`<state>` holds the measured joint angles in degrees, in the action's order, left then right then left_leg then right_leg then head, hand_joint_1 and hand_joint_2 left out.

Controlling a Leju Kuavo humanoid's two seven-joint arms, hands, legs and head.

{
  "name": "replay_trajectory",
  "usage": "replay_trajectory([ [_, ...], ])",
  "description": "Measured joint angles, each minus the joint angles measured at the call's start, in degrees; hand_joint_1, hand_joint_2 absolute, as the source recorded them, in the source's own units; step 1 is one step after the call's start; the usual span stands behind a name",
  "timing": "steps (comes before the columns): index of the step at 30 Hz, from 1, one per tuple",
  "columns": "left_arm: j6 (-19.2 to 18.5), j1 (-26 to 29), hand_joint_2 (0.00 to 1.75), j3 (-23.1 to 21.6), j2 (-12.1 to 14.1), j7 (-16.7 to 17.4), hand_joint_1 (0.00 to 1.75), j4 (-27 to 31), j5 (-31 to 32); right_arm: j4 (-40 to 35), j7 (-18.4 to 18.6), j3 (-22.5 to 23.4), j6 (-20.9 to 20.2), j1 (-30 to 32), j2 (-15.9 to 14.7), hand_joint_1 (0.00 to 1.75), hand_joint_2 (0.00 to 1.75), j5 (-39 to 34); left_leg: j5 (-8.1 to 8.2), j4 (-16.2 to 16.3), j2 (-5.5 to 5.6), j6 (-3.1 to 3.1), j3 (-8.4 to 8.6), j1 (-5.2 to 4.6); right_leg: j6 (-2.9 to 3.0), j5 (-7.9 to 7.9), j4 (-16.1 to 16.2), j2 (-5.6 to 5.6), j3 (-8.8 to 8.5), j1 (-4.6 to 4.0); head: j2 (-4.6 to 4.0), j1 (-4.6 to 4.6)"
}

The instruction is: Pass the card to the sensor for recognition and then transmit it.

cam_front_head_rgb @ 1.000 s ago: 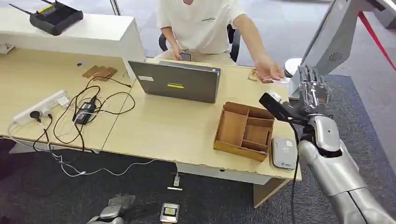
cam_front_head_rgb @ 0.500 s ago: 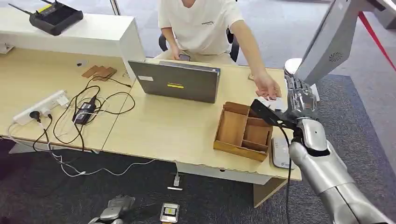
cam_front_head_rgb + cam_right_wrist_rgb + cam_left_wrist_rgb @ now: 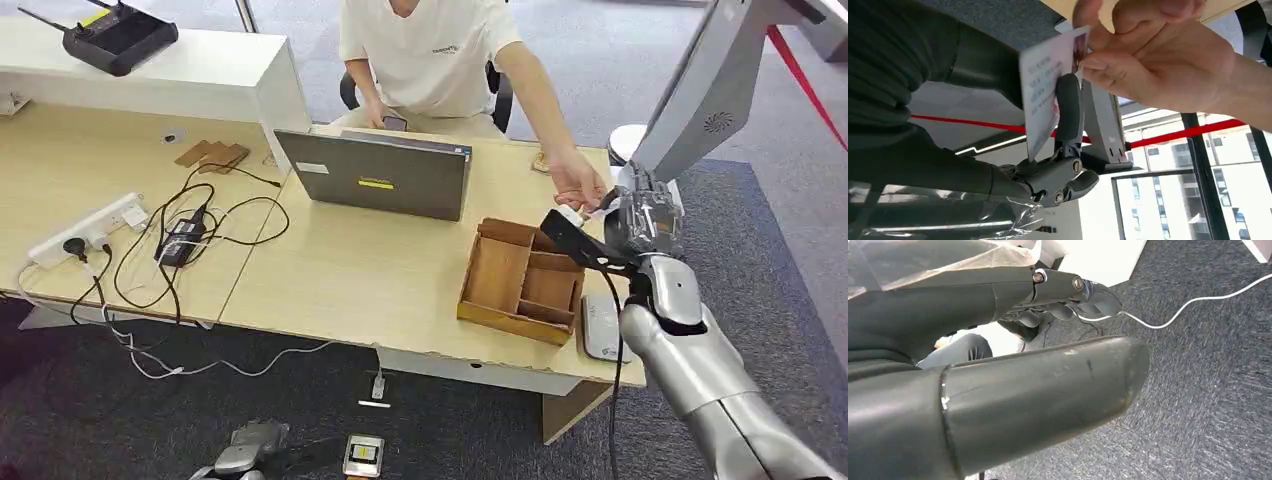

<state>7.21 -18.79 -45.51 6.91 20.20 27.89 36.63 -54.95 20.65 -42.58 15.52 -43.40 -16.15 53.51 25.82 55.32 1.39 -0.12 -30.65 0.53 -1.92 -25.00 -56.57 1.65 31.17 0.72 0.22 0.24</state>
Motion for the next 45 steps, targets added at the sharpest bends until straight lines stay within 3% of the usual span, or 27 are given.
replay_trajectory([
  [11,0.00,-0.03,0.00,0.00,0.00,-0.20,0.00,0.00,0.20,-0.02,0.17,0.00,0.26,0.13,-0.28,1.75,1.75,-0.77,0.00,0.01,-0.01,0.00,0.00,0.00,0.00,0.00,0.00,0.00,0.01,0.00,0.00,0.02],
  [31,2.93,2.39,0.00,1.84,1.29,1.01,0.00,0.00,-2.58,-8.61,3.23,4.53,1.90,12.36,-9.20,1.75,1.75,-11.04,0.03,0.00,-0.01,0.02,0.00,0.00,-0.01,-0.01,0.05,0.00,-0.01,0.01,0.00,0.00],
  [45,3.67,2.95,0.00,2.16,1.55,1.95,0.00,0.15,-3.32,-8.02,1.79,5.77,4.44,20.19,-9.18,1.75,1.75,-14.08,0.03,-0.01,-0.03,0.02,0.00,0.00,0.00,-0.01,0.04,0.00,0.00,0.00,0.00,0.02],
])
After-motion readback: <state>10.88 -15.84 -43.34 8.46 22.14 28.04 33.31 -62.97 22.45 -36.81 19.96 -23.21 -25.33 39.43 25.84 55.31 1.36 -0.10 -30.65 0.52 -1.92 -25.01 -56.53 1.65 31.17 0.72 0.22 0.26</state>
